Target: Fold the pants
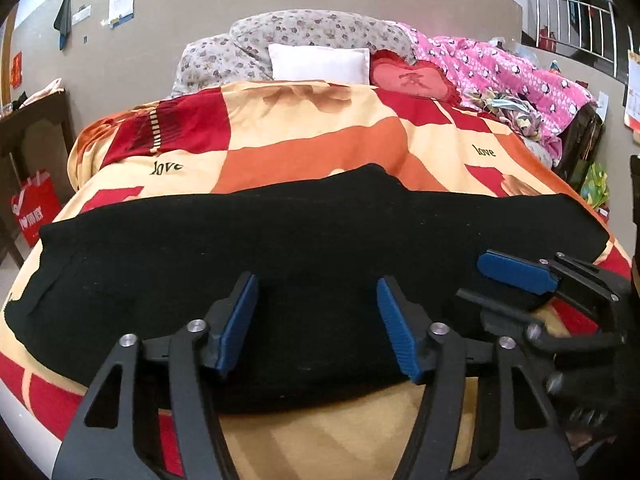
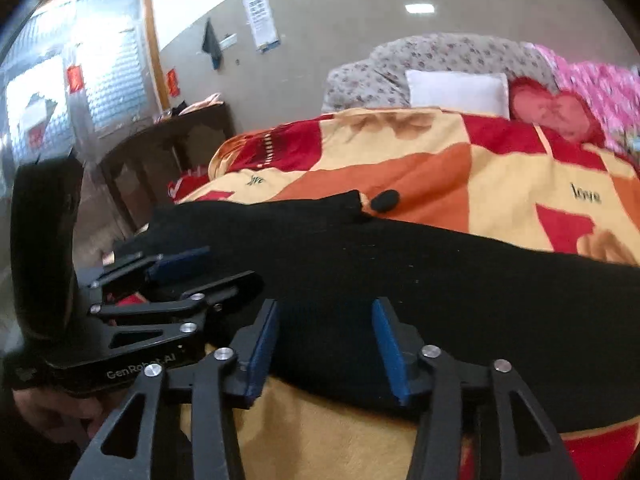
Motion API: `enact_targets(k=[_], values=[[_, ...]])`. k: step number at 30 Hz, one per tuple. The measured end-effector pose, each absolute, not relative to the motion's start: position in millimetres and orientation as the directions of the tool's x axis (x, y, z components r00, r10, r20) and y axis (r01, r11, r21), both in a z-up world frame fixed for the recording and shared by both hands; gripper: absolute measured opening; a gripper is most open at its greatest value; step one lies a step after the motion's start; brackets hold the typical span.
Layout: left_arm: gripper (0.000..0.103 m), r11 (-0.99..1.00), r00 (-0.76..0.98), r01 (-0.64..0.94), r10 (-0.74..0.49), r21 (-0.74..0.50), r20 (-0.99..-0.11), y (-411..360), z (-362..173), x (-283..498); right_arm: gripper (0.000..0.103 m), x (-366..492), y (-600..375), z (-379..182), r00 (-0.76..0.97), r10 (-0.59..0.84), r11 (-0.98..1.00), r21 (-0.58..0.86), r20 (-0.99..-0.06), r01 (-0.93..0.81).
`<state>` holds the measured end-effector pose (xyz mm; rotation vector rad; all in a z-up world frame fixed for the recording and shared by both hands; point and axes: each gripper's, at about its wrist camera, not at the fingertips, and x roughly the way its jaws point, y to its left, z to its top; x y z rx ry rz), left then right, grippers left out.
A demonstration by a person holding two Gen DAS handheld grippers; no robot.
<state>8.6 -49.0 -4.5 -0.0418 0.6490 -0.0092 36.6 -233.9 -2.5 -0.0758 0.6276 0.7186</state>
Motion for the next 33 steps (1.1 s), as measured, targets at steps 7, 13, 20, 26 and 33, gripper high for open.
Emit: enact_targets(k=[7,13,20,26,33], values=[[0.066,0.992,0.744,-0.043,-0.049,-0.121,-0.666,-47,6,14,0.052,31,-240,-6,0.581,0.597,0.753,0.136,-0.554,-0.644],[0.066,0.966,0.791,0.031,-0.180,-0.256,-0.585,-70,33,-12,0.052,22,-344,38,0.820,0.380,0.922,0.247,-0.429,-0.298],[0.066,0.982,0.781,0.022,-0.133,-0.186,-0.611,-111,8,-20,0.052,23,-503,17,0.831,0.243,0.772,0.618,-0.500,0.146],[0.067,0.969,0.771,0.042,-0.187,-0.243,-0.609,-103,3,-16,0.051,28,-539,-7,0.797,0.410,0.586,0.798,-0.444,0.143],[0.068,0.971,0.771,0.047,-0.184,-0.233,-0.610,-102,5,-17,0.052,51,-514,7,0.671,0.441,0.723,0.679,-0.596,0.129]])
